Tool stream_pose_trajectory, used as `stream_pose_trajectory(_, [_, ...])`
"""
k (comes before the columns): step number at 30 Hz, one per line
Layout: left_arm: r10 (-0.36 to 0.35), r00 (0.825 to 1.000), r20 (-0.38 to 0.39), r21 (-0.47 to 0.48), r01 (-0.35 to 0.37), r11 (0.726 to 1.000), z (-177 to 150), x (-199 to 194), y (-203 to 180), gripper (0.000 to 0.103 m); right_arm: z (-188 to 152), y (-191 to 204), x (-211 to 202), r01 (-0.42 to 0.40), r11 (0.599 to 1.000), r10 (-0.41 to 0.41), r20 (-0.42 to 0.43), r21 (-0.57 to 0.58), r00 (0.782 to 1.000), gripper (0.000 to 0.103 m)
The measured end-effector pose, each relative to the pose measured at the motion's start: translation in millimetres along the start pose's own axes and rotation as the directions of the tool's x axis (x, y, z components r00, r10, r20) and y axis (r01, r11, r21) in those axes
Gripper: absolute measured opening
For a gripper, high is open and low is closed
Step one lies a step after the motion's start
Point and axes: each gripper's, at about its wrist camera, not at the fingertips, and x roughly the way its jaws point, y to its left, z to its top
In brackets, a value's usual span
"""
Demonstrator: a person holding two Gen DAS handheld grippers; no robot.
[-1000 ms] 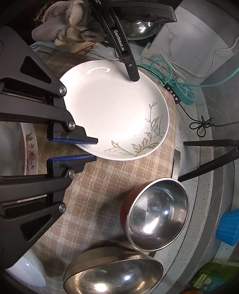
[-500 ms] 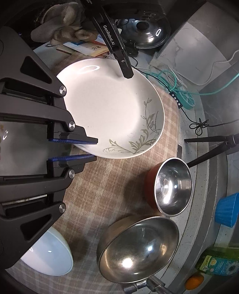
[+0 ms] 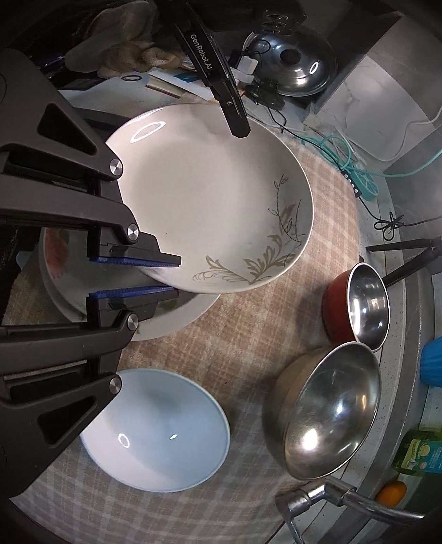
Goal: Organize plates and bowls
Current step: 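Lift the gold-leaf plate onto the pink floral plate stack, open right gripper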
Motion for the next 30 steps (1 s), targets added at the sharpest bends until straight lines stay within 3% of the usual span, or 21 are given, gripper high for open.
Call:
stream_pose_trajectory(15, [0.008,0.996,-0.086,0.027,-0.005,1.0,-45.7,7.9,-17.6,0.014,-39.5,-14.4,-1.9,0.006,1.0,-0.006,-0.05,-0.011,0.999,0.011])
stream_pose_trajectory(30, [0.027,0.992,-0.127,0.046,-0.021,0.999,-62.5,13.7,-24.5,0.014,-47.5,-19.8,0.7,0.014,1.0,-0.016,-0.071,-0.026,0.997,0.011])
